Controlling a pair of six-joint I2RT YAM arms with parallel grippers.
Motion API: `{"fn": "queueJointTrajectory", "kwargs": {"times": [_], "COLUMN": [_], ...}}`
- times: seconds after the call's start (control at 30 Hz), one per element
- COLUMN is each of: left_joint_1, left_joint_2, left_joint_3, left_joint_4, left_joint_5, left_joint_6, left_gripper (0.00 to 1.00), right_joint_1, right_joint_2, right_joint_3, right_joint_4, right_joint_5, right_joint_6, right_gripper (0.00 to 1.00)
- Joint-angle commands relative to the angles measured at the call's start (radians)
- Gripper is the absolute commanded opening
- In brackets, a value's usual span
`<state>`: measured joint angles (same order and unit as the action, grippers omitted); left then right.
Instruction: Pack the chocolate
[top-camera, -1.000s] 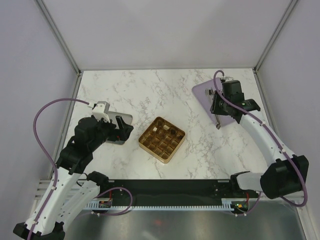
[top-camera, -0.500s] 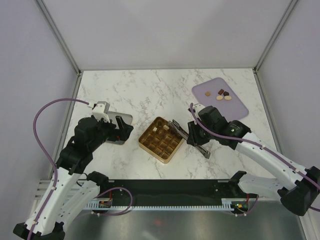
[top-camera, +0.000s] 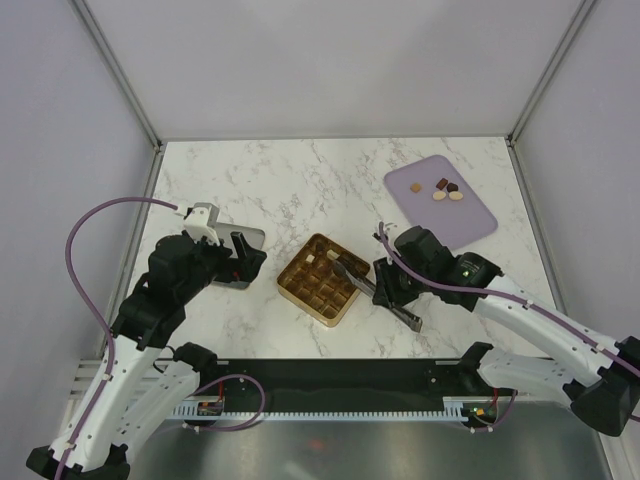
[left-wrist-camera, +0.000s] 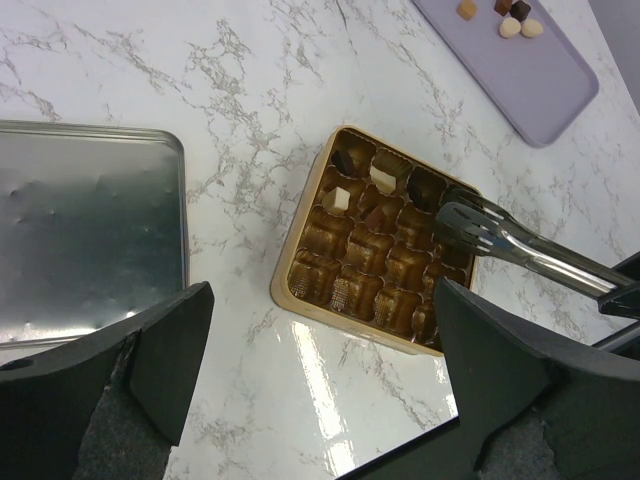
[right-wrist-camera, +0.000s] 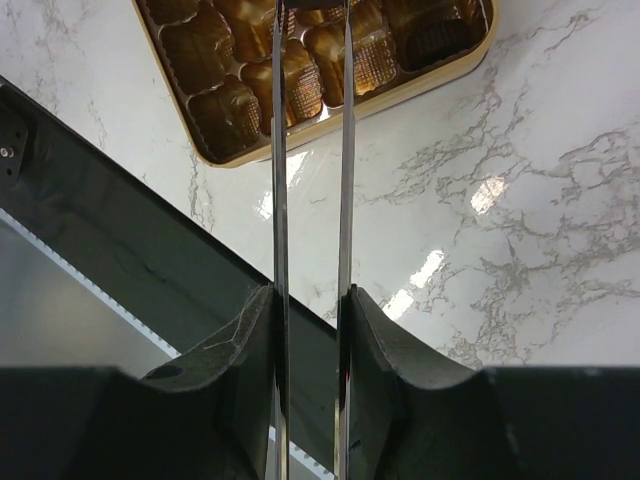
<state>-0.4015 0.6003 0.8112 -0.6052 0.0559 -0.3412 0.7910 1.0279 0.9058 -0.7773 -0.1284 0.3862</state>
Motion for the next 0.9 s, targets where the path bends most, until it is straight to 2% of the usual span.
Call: {"fn": "queueJointTrajectory", "kwargs": {"times": [0.0, 0.43, 0.87], "left_joint_1": [-0.005, -0.005, -0.005], "left_joint_2": [-0.007, -0.011, -0.019], "left_joint_3": [-0.004, -0.003, -0.003], "left_joint_4": [0.001, 0.001, 0.001], "left_joint_5": [0.001, 0.001, 0.001], "left_joint_6": [0.022, 0.022, 0.022], "left_gripper": [1.0, 1.0, 1.0], "right_joint_1": [0.014, 0.027, 0.027], "right_joint_2": [0.004, 0.038, 0.031], "right_joint_3": [0.002, 0.024, 0.182], "right_joint_4": [0.073, 0.098, 0.058], "right_joint_5": [-0.019, 0.022, 0.15], "right_joint_6": [0.026, 0.048, 0.066], "right_gripper": [0.39, 0.48, 0.47]}}
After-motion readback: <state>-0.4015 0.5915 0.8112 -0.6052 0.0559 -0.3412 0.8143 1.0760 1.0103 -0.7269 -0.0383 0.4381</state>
